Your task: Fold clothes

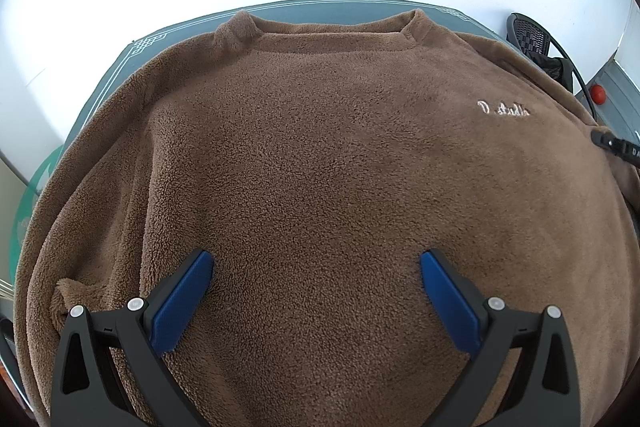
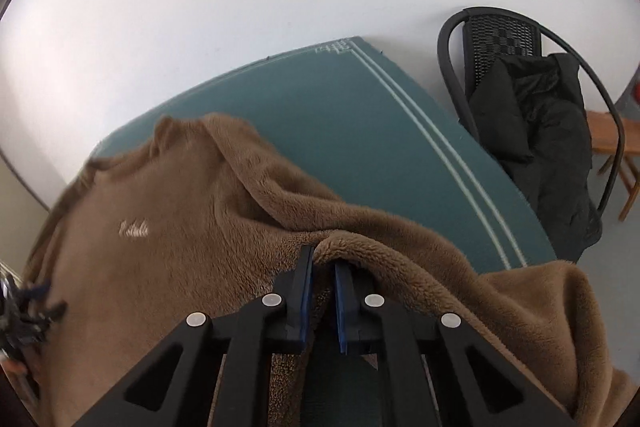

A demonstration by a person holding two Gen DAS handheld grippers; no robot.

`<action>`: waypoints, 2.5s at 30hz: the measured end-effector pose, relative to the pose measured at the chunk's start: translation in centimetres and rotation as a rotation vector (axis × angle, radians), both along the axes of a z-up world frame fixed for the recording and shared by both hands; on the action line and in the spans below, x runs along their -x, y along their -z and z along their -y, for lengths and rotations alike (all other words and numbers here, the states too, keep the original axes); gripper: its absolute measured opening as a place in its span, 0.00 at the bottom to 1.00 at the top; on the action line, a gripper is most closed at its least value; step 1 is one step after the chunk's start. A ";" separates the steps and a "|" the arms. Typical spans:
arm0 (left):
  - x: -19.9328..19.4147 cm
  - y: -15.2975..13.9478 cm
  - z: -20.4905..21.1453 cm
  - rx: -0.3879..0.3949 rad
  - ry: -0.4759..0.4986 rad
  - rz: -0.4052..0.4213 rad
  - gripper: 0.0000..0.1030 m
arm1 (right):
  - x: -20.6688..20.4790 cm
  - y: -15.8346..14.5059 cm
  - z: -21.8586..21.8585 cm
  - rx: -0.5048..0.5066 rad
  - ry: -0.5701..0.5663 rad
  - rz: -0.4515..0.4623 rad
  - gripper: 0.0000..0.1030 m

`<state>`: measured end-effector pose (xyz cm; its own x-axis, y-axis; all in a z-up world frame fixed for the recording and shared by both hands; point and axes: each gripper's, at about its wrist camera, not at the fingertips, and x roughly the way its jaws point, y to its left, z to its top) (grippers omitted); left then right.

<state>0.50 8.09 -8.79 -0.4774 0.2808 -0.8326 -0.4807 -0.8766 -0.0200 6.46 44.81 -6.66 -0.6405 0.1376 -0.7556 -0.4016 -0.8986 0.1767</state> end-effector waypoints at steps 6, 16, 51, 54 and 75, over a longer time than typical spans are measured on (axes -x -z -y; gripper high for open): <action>0.0 0.0 0.0 -0.001 0.001 0.001 1.00 | -2.7 -1.6 1.8 -0.044 -0.058 -0.014 0.21; -0.1 -0.1 0.1 0.002 0.001 0.000 1.00 | -14.4 -4.1 14.9 -0.309 -0.423 -0.122 0.76; -12.6 -0.7 -2.6 0.016 0.207 0.009 1.00 | -23.4 1.9 17.6 -0.228 -0.605 0.018 0.81; -12.8 -0.8 -2.5 0.011 0.207 0.001 1.00 | -25.0 0.2 16.0 -0.291 -0.476 -0.039 0.81; -17.5 -1.8 -8.7 -0.053 0.426 0.124 1.00 | -26.8 2.6 9.3 -0.900 -0.068 0.235 0.50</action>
<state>18.04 16.77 -6.99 -0.2071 0.4748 -0.8554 -0.7900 -0.5969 -0.1400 33.23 35.53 -9.31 -0.5125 0.7025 -0.4938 -0.2804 -0.6805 -0.6770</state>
